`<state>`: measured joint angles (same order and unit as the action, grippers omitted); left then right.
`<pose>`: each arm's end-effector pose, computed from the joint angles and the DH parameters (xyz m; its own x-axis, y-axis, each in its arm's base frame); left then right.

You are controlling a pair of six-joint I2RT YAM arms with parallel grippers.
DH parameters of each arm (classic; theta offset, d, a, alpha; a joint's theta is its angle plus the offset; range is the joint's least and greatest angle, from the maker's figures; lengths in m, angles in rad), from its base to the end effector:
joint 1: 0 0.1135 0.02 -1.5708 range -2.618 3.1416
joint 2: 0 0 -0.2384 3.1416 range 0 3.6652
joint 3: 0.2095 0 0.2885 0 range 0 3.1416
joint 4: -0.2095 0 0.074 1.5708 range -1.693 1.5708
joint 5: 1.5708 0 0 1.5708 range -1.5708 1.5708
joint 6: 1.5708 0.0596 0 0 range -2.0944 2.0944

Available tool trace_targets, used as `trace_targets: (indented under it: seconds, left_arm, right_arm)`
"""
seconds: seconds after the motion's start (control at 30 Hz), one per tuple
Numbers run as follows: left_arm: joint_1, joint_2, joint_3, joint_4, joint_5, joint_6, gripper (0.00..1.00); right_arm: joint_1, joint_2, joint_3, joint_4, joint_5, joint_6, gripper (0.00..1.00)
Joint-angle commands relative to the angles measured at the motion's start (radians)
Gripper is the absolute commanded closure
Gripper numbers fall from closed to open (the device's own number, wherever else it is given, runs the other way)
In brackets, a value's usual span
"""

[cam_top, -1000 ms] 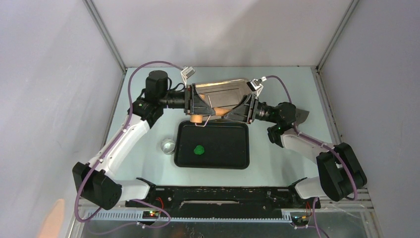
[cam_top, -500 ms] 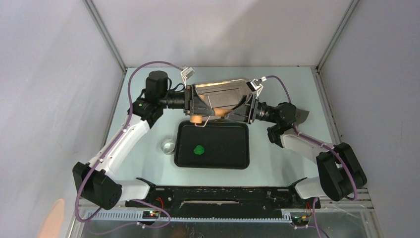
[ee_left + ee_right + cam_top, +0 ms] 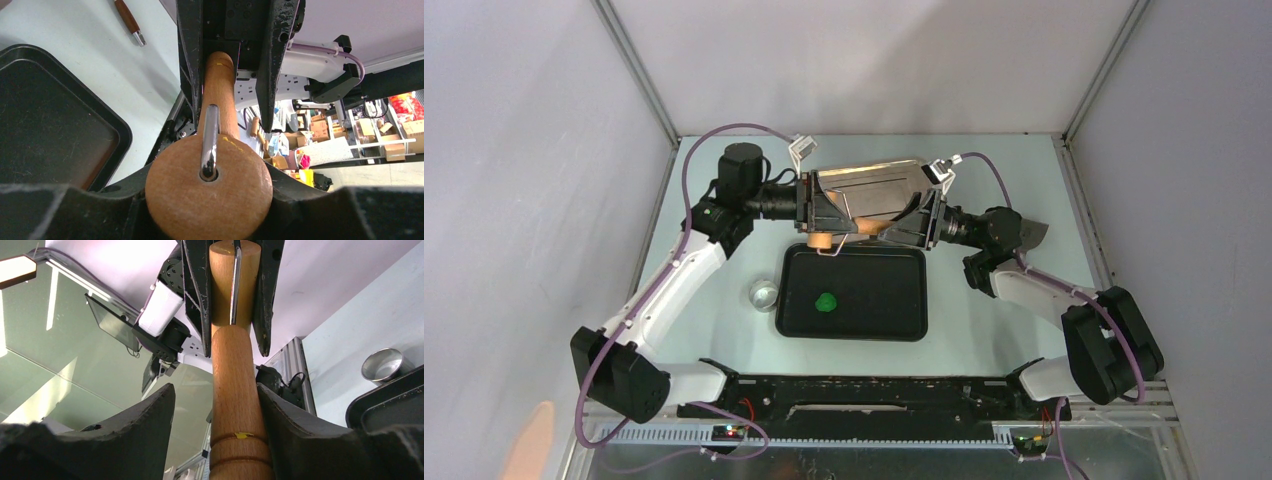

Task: Roll out the dumpling wrappers from the dough
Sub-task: Pick up the rolling pin from the center of the board.

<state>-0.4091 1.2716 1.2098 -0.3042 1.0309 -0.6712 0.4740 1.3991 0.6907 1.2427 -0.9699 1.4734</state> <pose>0.2850 -0.1793 0.3463 -0.8413 0.0163 -0.5403 0.5314 0.2084 -0.8211 0.2670 0.1922 0.2652 -0.8414 0.2008 -0.5017 -0.5375 -0.2139 0.8157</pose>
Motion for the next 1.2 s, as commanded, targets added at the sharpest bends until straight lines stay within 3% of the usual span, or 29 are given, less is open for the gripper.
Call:
trace_targets:
  seconds: [0.0,0.73,1.17]
  left_arm:
    - [-0.019,-0.011,0.023,-0.004,0.034,0.024,1.00]
    - [-0.030,0.012,0.035,-0.053,0.031,0.048,1.00]
    - [-0.031,0.023,0.045,-0.054,0.033,0.051,1.00]
  right_arm:
    - [0.015,0.005,0.014,0.038,0.039,-0.022,0.39]
    - [-0.012,0.018,0.013,0.080,0.048,-0.005,0.38]
    - [-0.002,0.034,0.014,0.093,0.034,0.002,0.53]
